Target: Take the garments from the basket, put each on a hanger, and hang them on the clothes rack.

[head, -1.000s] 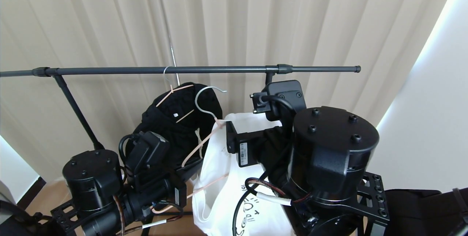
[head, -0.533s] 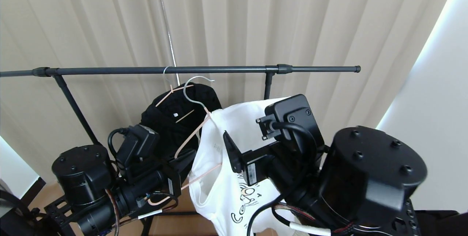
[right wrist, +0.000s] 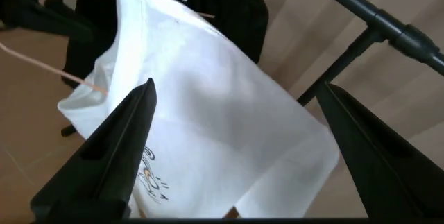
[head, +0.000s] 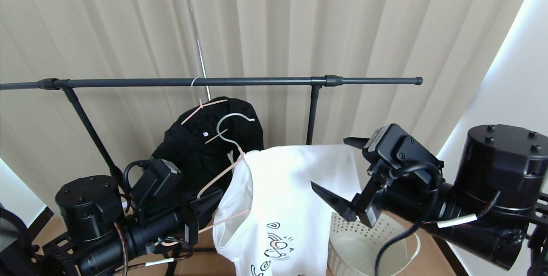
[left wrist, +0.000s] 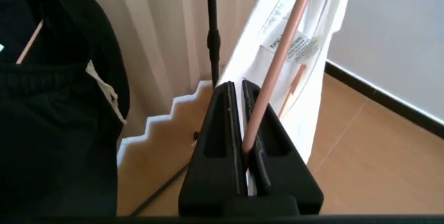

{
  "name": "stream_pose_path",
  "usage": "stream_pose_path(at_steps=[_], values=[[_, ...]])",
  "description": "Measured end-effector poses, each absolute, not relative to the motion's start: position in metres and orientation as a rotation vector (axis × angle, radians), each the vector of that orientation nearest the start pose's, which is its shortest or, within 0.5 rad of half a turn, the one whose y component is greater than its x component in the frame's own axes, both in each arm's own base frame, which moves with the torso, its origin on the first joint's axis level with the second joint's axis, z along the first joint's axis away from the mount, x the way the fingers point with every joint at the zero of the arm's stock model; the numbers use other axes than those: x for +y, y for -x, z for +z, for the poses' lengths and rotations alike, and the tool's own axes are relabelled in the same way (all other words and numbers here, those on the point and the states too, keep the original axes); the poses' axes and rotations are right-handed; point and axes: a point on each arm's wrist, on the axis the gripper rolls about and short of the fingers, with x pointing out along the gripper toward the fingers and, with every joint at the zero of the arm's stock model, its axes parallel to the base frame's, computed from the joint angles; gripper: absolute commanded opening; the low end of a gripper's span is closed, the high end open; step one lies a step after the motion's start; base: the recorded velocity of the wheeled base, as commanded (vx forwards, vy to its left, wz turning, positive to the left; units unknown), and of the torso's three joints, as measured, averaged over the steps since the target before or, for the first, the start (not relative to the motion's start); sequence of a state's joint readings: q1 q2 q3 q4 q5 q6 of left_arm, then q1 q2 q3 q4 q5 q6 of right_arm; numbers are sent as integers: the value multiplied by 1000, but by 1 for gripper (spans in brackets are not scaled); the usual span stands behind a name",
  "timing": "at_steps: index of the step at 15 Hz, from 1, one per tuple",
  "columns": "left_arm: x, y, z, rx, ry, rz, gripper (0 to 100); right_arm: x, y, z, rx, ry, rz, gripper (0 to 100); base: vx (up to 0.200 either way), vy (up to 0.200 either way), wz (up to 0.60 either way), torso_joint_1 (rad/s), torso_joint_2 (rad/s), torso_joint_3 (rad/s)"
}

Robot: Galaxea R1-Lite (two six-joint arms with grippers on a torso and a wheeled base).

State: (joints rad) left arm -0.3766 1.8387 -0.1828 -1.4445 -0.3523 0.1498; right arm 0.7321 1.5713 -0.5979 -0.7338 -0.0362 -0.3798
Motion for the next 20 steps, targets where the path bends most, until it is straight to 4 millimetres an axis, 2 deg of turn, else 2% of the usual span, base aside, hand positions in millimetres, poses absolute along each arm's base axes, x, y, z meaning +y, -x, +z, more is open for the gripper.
stream_pose_path(at_steps=[2,3,5,9,10,14,20], values=[[-93,-217,85,170,-163,-741,0,156,-199,185,110,501,793,100,0,0,0,0,0,0],[-92,-214,83,174,-182,-744,0,147,-200,187,181,548,872,100,0,0,0,0,0,0],[-90,-209,80,180,-210,-749,0,134,-204,205,298,623,992,100,0,0,0,0,0,0],[-92,-195,80,141,-240,-784,0,125,-209,260,400,721,1177,100,0,0,0,0,0,0],[-94,-191,79,145,-245,-799,0,128,-216,265,418,731,1203,100,0,0,0,0,0,0],[-100,-183,78,143,-255,-836,0,156,-242,255,480,751,1303,100,0,0,0,0,0,0],[-103,-180,79,133,-259,-848,0,184,-256,226,552,765,1371,100,0,0,0,0,0,0]])
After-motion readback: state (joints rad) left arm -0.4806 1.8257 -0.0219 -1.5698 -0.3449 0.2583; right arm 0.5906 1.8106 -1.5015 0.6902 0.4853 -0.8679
